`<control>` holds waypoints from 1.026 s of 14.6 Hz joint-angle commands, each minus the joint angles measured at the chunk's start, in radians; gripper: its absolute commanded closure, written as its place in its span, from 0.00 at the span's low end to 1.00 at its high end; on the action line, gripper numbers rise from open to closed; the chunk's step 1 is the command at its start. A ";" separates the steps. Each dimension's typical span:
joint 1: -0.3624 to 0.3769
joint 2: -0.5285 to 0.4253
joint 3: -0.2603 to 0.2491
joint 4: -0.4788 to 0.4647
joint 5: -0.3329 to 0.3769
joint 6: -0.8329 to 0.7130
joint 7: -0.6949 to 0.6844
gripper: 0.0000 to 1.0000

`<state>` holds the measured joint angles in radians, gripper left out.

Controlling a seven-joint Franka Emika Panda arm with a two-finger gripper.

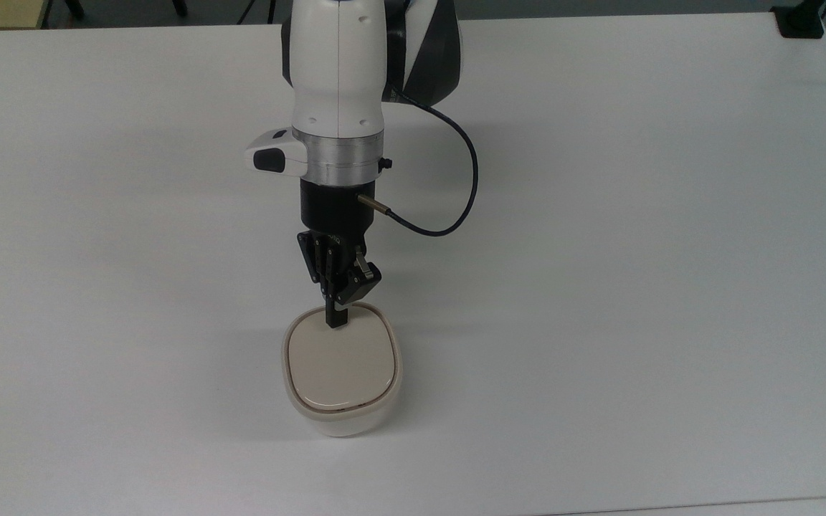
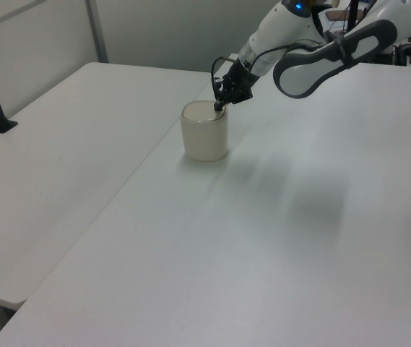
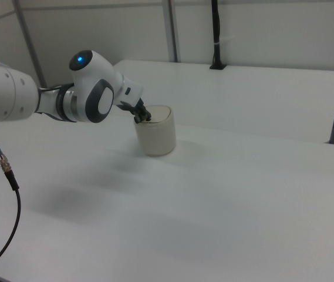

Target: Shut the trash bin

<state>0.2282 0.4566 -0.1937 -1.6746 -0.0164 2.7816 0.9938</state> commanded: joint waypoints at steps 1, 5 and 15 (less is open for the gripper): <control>0.000 -0.030 0.007 -0.047 -0.011 -0.030 -0.015 1.00; 0.002 -0.001 0.007 -0.043 -0.028 -0.028 -0.014 1.00; -0.036 -0.179 0.043 -0.024 -0.010 -0.248 -0.009 1.00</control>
<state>0.2206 0.3987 -0.1931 -1.6730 -0.0298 2.6730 0.9910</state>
